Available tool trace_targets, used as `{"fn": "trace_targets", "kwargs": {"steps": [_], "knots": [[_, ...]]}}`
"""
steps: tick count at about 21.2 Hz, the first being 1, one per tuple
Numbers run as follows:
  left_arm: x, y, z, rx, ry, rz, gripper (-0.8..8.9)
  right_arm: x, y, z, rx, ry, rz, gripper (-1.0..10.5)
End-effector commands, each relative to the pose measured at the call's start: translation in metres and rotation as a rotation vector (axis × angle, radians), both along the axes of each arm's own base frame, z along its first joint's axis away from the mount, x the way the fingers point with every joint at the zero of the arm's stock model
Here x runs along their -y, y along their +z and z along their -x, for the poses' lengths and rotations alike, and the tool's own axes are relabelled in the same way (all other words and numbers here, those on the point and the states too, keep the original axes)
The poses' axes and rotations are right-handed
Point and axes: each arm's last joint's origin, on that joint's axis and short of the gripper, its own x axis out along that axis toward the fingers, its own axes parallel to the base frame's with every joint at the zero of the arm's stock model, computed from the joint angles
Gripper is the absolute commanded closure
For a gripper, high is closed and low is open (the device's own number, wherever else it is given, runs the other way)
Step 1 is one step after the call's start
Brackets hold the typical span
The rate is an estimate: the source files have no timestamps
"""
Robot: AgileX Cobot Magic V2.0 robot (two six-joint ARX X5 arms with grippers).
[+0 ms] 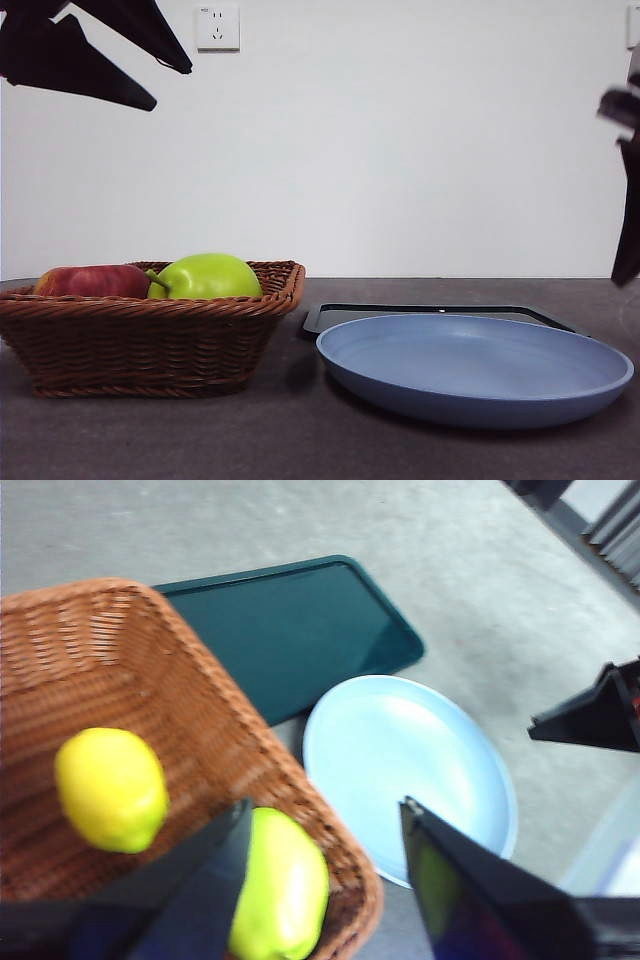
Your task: Take the lemon from the basket,put the lemon in the plate,hand out the plate
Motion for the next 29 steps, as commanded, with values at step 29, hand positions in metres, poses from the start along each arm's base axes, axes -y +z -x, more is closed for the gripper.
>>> {"fn": "trace_targets", "kwargs": {"steps": [29], "knots": [[0.021,-0.047,-0.051,-0.179,0.160,-0.224,4.61,-0.002,0.009,0.001,0.002,-0.020,-0.077,9.4]]}}
